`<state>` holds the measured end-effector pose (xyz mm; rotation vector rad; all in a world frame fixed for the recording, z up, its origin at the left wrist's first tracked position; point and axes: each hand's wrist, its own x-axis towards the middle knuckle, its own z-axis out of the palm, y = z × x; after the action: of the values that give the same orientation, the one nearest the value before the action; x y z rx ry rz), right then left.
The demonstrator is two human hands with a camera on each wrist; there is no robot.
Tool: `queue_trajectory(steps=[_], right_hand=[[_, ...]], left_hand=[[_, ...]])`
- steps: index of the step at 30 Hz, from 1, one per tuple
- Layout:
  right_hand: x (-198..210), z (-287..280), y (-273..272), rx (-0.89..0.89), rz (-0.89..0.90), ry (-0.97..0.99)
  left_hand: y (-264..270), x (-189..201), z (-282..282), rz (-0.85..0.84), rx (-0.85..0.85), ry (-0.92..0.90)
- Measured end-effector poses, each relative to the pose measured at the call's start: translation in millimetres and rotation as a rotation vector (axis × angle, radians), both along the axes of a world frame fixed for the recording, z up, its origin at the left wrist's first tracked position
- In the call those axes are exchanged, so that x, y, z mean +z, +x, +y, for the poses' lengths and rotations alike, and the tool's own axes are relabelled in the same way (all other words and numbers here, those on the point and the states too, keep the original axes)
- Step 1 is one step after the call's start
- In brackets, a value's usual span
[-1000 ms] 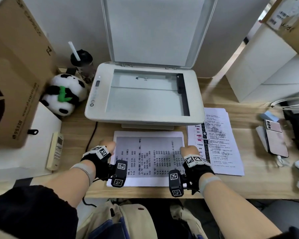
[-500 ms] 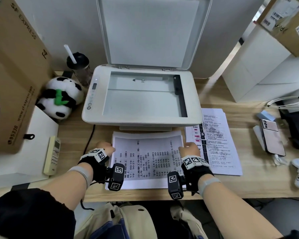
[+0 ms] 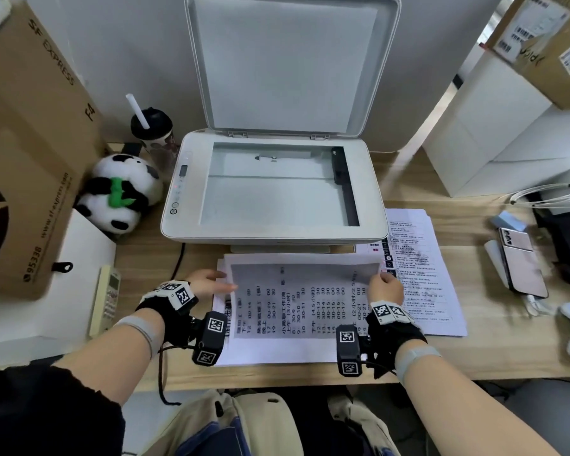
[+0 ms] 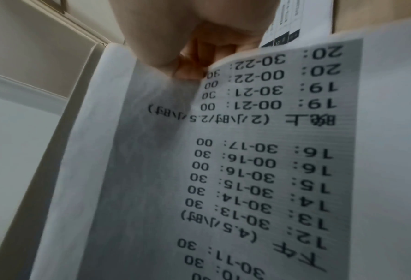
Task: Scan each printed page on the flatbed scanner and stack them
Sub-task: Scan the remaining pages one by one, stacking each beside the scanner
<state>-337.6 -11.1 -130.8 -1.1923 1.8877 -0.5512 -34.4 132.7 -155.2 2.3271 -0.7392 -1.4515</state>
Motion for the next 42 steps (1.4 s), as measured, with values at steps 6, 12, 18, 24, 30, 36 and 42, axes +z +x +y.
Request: queue_trajectory(steps=[6,12,18,24,30,36,42], right_hand=[[40,-25,-1,-0.206,-0.091,-0.249],[103,-63,20,-0.181,-0.272,-0.431],[149,-80,49,-0.084,-0.522,-0.536],[133,-80,58,-0.023,-0.733,-0.393],[102,-71,61,0.32,-0.422,-0.181],[76,-75,69,0.47,-0.006,-0.165],[74,-82,82,0.474,0.137,-0.197]], left_hand=[[-2,64,-26,0.283,-0.059,-0.132],[11,134,-66,0.225,0.193,-0.516],[24,183,-83,0.098,0.426,-0.953],[39,166,-75,0.181,0.62,-0.934],[51,118,-66,0.039,0.365,-0.625],[51,94,-70,-0.234,0.286,-0.532],[53,85,-80,-0.456,0.2,-0.497]])
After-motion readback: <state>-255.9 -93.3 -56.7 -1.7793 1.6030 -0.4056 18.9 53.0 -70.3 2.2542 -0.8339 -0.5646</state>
